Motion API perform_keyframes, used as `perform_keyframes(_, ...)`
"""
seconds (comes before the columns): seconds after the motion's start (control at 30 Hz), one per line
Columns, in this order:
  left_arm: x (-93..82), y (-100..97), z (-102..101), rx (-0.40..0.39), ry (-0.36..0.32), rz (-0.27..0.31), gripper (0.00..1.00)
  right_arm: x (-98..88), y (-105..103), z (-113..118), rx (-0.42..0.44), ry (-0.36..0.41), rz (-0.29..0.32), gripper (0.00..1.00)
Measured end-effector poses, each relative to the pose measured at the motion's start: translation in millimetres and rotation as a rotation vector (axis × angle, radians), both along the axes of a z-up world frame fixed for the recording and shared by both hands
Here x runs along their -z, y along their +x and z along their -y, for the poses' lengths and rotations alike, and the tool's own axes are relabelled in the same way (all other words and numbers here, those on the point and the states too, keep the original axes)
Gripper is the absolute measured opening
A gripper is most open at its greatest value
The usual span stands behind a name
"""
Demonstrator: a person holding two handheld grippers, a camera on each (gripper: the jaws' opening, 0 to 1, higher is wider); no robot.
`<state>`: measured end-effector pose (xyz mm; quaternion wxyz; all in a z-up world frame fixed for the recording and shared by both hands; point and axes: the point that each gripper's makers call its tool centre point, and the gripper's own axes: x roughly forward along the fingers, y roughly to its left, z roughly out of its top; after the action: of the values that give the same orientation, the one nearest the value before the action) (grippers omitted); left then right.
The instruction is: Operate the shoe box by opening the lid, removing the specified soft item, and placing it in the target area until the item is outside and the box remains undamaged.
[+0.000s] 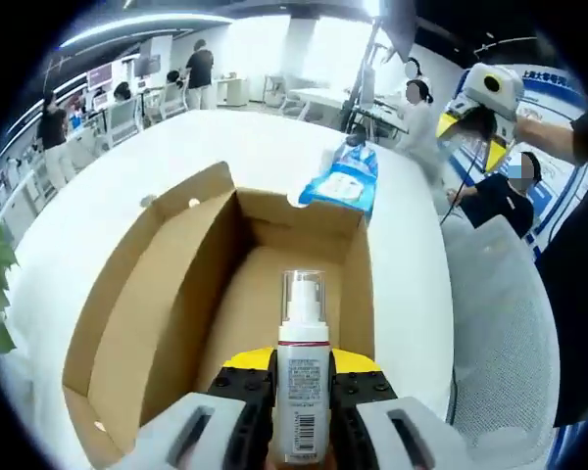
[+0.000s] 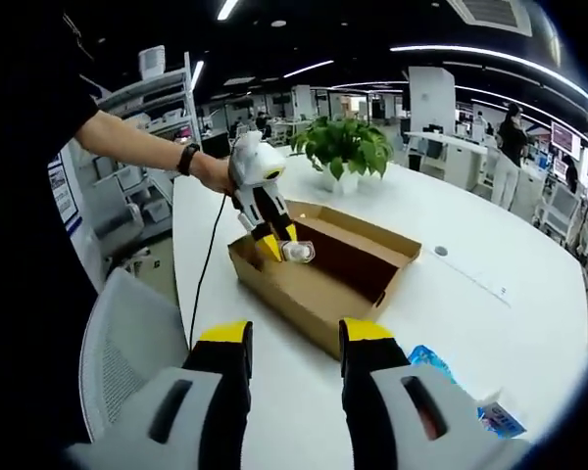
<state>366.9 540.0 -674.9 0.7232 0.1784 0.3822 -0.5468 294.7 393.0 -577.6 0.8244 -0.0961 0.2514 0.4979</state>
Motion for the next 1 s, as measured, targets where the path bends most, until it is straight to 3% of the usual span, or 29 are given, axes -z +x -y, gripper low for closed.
perform_keyframes(0.23, -30.1, -10.7, 25, 0.084, -0.031, 0.064, 0.19, -4.8, 12, -14, -0.049, -0.024, 0.044, 0.33)
perform_keyframes(0.47, -62.6, -39.4, 60, 0.232, -0.047, 0.125, 0.19, -9.4, 18, -24, -0.082, -0.026, 0.070, 0.33)
perform_keyframes(1.0, -98.5, -79.7, 107, 0.421, -0.059, 0.189, 0.19, -11.7, 6, -39, -0.202, -0.067, 0.126, 0.32)
